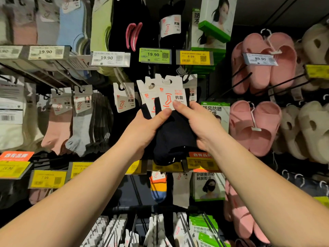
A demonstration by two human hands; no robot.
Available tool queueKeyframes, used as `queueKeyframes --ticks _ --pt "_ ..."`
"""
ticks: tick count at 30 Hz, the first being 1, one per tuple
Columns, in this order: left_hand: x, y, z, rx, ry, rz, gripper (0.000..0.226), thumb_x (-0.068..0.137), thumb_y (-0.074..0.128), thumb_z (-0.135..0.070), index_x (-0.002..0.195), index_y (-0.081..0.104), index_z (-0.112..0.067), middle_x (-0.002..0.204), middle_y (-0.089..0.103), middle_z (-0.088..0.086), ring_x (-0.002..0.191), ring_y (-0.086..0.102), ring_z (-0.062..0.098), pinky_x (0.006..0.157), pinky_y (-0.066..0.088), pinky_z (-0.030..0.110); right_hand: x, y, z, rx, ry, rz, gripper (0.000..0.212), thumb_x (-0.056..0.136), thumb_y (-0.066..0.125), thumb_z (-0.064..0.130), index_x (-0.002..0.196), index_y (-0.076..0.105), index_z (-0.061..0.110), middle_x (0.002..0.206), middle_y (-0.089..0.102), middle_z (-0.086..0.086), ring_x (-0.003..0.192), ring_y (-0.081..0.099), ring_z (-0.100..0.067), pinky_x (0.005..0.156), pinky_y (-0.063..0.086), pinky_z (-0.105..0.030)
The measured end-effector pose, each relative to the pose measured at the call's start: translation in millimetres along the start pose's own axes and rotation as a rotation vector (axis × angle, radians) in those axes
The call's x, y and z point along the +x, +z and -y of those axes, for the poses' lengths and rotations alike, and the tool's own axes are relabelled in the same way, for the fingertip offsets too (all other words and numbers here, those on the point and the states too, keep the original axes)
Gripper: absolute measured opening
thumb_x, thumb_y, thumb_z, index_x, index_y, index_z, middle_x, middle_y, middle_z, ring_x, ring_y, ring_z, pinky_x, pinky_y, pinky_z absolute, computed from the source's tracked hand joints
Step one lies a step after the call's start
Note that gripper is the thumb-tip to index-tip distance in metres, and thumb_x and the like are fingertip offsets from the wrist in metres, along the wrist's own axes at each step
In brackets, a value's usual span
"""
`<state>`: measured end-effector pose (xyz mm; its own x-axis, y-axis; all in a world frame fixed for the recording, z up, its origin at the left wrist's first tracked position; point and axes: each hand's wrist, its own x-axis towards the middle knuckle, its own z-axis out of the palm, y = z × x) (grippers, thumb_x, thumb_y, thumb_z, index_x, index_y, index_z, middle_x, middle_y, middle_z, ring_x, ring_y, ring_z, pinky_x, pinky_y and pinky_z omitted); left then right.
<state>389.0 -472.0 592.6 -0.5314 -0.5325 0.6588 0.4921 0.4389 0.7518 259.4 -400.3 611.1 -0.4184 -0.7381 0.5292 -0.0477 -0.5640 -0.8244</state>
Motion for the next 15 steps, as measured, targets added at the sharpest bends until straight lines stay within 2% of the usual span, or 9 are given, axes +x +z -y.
queueKeyframes --ticks 4,7,11,15 --pt "3 -3 3 -0.101 -0.049 -0.108 0.017 0.094 0.063 -0.04 0.111 0.064 -0.035 0.104 0.076 -0.014 0.097 0.073 0.007 0.081 0.059 0.027 7 -6 8 0.066 0.021 0.011 0.029 0.099 0.06 0.019 0.125 0.061 0.007 0.111 0.074 -0.014 0.103 0.072 -0.029 0.086 0.059 -0.044" --pt "4 -11 4 -0.146 -0.05 -0.203 0.017 0.095 0.065 -0.035 0.112 0.065 -0.033 0.107 0.076 -0.011 0.098 0.073 0.01 0.087 0.058 0.033 14 -18 17 0.054 -0.016 -0.031 0.024 0.101 0.057 0.02 0.123 0.059 0.009 0.109 0.075 -0.012 0.099 0.074 -0.026 0.076 0.061 -0.043" --pt "4 -15 -1 -0.214 -0.067 -0.235 0.021 0.095 0.066 -0.033 0.116 0.065 -0.031 0.109 0.076 -0.006 0.101 0.073 0.014 0.088 0.057 0.036 28 -36 23 -0.141 -0.118 -0.15 0.019 0.102 0.057 0.029 0.114 0.06 0.014 0.106 0.076 -0.004 0.096 0.074 -0.021 0.074 0.061 -0.039" --pt "5 -12 -6 -0.241 -0.066 -0.232 0.028 0.094 0.067 -0.034 0.121 0.064 -0.027 0.108 0.076 -0.007 0.098 0.074 0.011 0.079 0.058 0.03 38 -45 18 -0.31 -0.16 -0.188 0.016 0.101 0.056 0.033 0.109 0.06 0.019 0.108 0.074 0.0 0.096 0.073 -0.015 0.079 0.061 -0.039"
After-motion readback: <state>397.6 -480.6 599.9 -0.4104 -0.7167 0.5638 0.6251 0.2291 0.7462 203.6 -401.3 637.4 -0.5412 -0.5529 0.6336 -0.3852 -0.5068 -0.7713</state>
